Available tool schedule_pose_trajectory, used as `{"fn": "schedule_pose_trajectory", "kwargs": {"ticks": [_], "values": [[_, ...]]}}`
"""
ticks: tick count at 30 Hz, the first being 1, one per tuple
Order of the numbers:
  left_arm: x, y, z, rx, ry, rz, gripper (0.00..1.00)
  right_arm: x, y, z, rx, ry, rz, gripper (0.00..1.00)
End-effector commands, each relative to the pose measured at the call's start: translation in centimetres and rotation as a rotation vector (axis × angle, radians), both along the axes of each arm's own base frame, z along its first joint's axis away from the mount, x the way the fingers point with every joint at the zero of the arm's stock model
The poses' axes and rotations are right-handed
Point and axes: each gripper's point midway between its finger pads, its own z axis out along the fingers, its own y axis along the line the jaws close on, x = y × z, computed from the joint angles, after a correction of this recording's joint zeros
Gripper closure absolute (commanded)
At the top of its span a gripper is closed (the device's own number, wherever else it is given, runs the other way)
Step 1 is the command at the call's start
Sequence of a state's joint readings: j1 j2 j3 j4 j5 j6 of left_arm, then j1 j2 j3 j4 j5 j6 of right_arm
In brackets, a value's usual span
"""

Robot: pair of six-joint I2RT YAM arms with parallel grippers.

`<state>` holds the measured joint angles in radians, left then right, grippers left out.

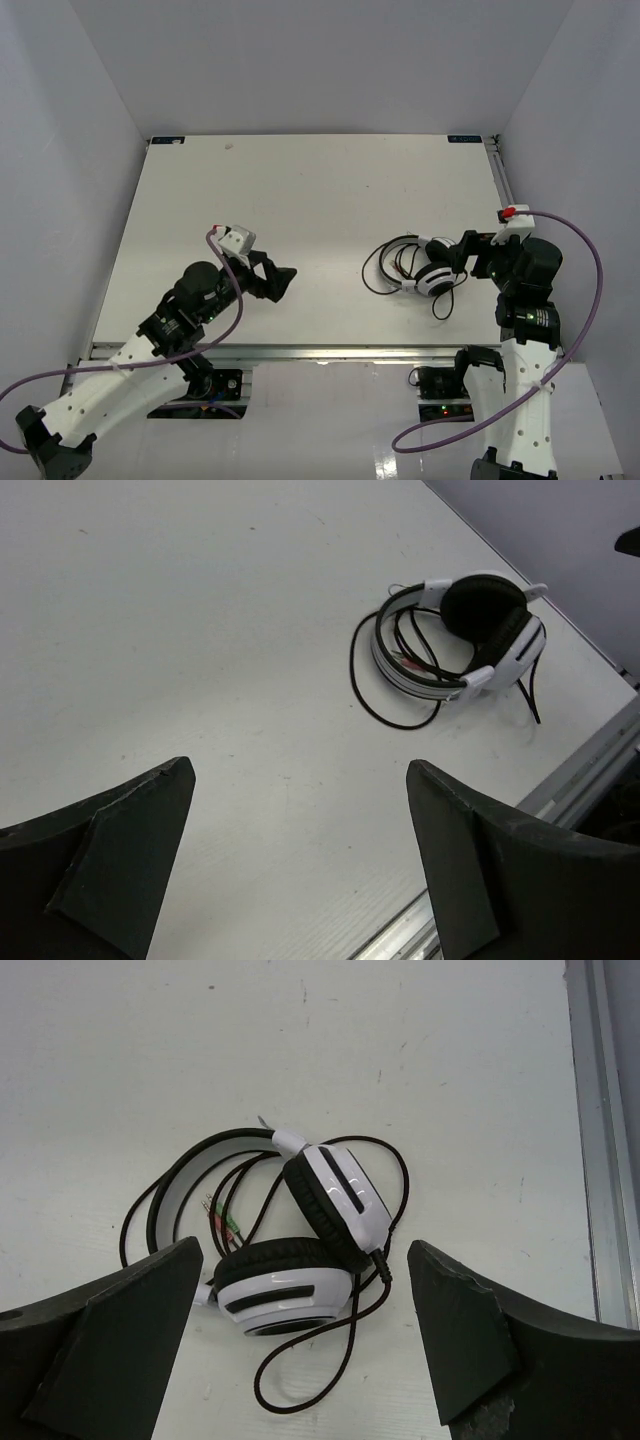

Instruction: Wrap the headphones

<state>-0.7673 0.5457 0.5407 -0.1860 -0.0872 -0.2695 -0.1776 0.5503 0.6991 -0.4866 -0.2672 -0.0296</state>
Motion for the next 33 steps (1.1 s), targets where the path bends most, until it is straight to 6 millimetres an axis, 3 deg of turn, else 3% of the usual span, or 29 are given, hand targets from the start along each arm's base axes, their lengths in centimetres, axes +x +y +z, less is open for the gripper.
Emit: {"fn": "schedule_pose_trajectory", "kwargs": {"ticks": [1,5,7,9,12,14,16,18,20,23,25,28,30,33], "values": [[-1.4,-3.8,-0.9,-0.032,0.080,-0.194,0.02,0.4,0.6,1.0,-0.042,-0.074,0.075,0.10],[-2.1,-8.0,-2.7,-0.106,0.284,-0.331,0.02,-1.5,4.3,0.3,-0.171,-0.111,0.431,0.10],[-1.2,-10.4,-3.3,-0.133,0.396,-0.351,0.05,-2.2,5.3,0.3,-0.175,-0.126,0.514,0.10],[-0.7,-12.4,-2.2,-0.149,0.442,-0.386,0.07,-2.4,5.4,0.1,-0.201,-0.133,0.539,0.10],[0.8,-15.2,-5.8,-0.039,0.596,-0.348,0.11,-2.3,5.5,-0.3,-0.215,-0.138,0.557,0.10],[2.9,-17.4,-6.5,0.018,0.631,-0.299,0.13,-2.0,5.2,-0.5,-0.219,-0.129,0.541,0.10],[3.7,-18.6,-7.9,0.101,0.675,-0.242,0.19,-1.6,4.7,-0.7,-0.210,-0.108,0.515,0.10],[4.8,-20.7,-7.6,0.145,0.681,-0.215,0.24,-1.3,4.4,-1.0,-0.203,-0.096,0.494,0.09],[4.8,-22.0,-10.4,0.244,0.728,-0.173,0.26,-1.2,4.2,-1.1,-0.196,-0.096,0.479,0.10],[6.1,-23.3,-12.2,0.340,0.716,-0.086,0.27,-1.0,3.9,-1.0,-0.185,-0.105,0.455,0.10],[7.2,-24.2,-12.2,0.373,0.691,-0.040,0.28,-1.1,3.8,-1.0,-0.179,-0.110,0.451,0.10],[8.6,-24.7,-13.9,0.424,0.685,0.011,0.29,-1.2,4.0,-1.0,-0.169,-0.124,0.452,0.10],[10.0,-25.7,-13.3,0.420,0.651,0.032,0.31,-1.4,4.0,-1.0,-0.166,-0.131,0.451,0.10],[11.1,-26.0,-14.8,0.466,0.642,0.061,0.33,-1.5,4.0,-1.2,-0.162,-0.134,0.447,0.10]]}}
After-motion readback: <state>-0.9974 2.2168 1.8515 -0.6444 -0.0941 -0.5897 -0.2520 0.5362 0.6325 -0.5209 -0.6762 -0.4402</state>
